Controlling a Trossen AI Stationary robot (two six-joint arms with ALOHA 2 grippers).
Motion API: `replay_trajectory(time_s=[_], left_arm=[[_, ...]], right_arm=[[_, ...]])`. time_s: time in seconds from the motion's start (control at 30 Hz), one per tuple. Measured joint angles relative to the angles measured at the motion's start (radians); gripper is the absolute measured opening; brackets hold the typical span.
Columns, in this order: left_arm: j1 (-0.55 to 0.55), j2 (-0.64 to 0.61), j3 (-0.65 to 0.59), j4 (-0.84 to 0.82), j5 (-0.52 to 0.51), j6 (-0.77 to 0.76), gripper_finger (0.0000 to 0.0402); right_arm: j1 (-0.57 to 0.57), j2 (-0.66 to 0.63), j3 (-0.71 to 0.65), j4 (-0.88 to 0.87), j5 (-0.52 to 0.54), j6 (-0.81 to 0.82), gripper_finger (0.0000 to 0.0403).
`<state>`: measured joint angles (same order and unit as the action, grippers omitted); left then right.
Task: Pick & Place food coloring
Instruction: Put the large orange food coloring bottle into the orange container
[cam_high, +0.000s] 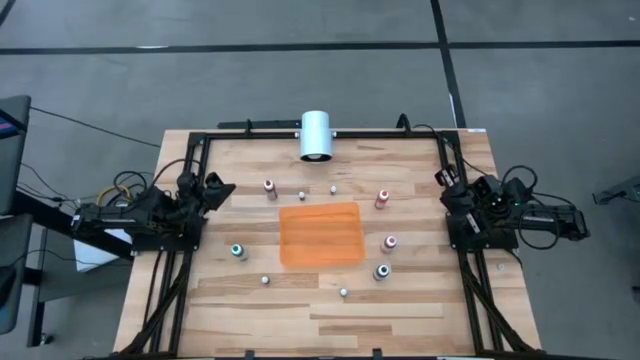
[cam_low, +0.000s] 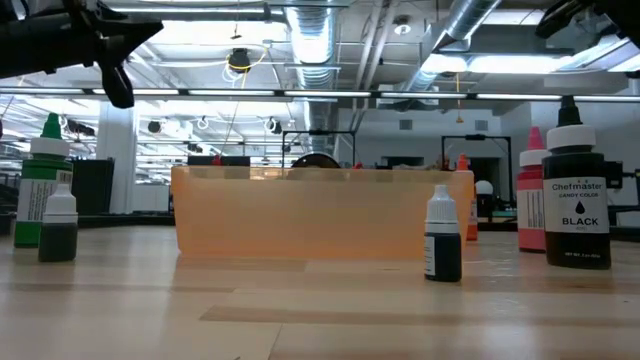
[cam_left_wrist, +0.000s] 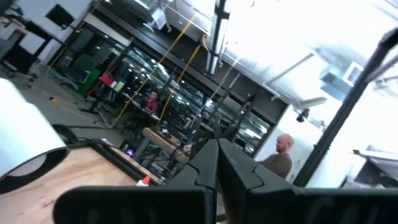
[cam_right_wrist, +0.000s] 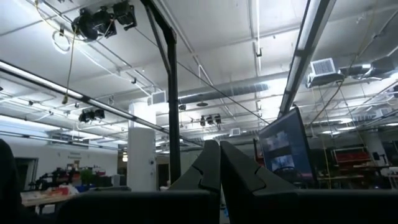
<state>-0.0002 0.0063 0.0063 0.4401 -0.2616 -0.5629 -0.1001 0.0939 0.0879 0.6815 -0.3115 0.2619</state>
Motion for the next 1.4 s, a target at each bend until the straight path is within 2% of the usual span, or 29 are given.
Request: replay_trajectory(time_s=[0.3,0.4,0.47,0.63,0.97,1.07,1.2,1.4], left_arm=[[0.0,0.0,0.0,-0.005,-0.015,0.018,0.0],[0.0,0.0,0.0,-0.006,-0.015,0.018,0.0],[0.0,0.0,0.0,-0.017,-0.015,0.018,0.0],[0.0,0.0,0.0,-0.048,-0.015,0.018,0.0],[0.0,0.0,0.0,-0.07,-0.02,0.017,0.0],[0.0,0.0,0.0,-0.075,-0.036,0.017,0.0],[0.0,0.0,0.0,-0.098,-0.04,0.027,0.0],[0.0,0.0,0.0,-0.126,-0.041,0.043,0.0]], right_arm=[[0.002,0.0,0.0,-0.001,0.003,-0.001,0.0],[0.0,0.0,0.003,-0.031,0.098,0.019,0.0],[0.0,0.006,0.029,-0.158,0.171,0.025,0.0],[0.0,0.096,0.185,-0.631,0.303,0.027,0.0],[0.0,0.443,0.561,-1.257,0.319,0.025,0.0],[-0.001,0.537,0.64,-1.386,0.321,0.018,0.0],[-0.014,0.659,0.708,-1.464,0.339,0.015,0.0004],[-0.052,0.807,0.745,-1.475,0.34,-0.05,0.0049]])
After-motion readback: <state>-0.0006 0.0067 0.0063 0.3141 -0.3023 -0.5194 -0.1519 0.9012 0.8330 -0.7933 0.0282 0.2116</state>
